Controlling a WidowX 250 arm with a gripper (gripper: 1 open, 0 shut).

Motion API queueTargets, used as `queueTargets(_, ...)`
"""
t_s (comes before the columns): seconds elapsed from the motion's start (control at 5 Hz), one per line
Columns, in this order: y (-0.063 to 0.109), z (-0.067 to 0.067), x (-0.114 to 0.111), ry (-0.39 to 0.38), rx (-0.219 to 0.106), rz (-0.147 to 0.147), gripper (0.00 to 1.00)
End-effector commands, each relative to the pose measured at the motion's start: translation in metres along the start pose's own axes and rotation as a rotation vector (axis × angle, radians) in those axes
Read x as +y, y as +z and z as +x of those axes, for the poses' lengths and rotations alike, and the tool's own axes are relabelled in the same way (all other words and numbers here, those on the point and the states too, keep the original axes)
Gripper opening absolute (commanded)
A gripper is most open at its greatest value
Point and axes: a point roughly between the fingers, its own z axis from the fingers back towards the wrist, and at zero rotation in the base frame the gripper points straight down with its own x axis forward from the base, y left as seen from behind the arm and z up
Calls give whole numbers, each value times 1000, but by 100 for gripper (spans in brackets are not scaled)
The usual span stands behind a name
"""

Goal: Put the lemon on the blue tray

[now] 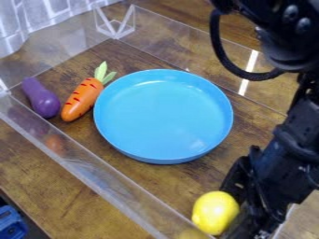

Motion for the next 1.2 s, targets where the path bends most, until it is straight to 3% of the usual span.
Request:
queueTargets(0.0, 1, 7, 6, 26, -10, -12, 100)
queueTargets(0.2, 0, 1, 5, 29, -8, -14, 100)
queueTargets(0.4, -1, -5, 5, 27, -7, -14, 0)
queueTargets(0.8, 0, -17, 3, -6, -15, -6, 0)
queueTargets(1.0, 5, -16, 2, 2, -11, -9, 100)
